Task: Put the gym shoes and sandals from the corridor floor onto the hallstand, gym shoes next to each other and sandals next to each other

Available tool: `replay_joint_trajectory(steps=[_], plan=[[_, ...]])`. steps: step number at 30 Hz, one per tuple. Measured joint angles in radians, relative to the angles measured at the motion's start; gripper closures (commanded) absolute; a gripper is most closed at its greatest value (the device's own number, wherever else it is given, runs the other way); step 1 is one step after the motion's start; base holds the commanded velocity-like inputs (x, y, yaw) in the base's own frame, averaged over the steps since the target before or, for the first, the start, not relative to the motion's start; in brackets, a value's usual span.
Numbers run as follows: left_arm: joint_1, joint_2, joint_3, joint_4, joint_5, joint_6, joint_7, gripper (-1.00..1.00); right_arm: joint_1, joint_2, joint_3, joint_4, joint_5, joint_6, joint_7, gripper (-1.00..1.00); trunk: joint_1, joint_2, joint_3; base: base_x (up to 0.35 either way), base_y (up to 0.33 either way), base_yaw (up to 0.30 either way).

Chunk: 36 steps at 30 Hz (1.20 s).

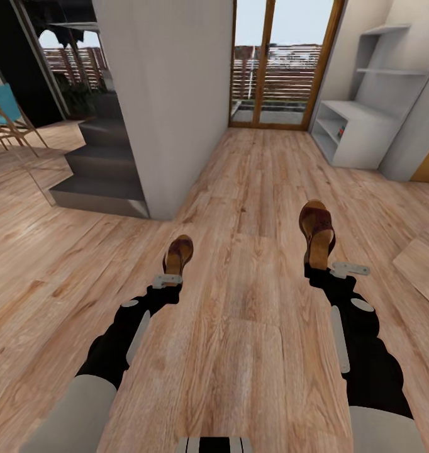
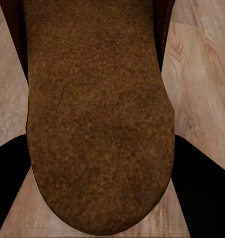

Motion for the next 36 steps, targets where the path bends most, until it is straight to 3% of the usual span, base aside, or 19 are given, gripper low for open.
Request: replay_joint_trajectory(steps=[22,31,36], plan=[[0.000,0.000,0.000,0.002,0.000,0.000,0.000,1.00,0.000,-0.001,-0.001,-0.001,0.000,0.000,0.000,1.00,-0.010,0.005,0.121,0.000,0.000,0.000],[0.002,0.000,0.000,0.002,-0.002,-0.003,0.000,1.00,0.001,-0.002,-0.001,-0.001,0.000,0.000,0.000,1.00,-0.010,0.005,0.136,0.005,0.000,0.000],[0.002,-0.001,0.000,0.002,-0.002,-0.003,0.000,1.00,0.000,-0.002,-0.001,-0.001,0.000,0.000,0.000,1.00,-0.010,0.005,0.144,0.240,0.000,0.000]])
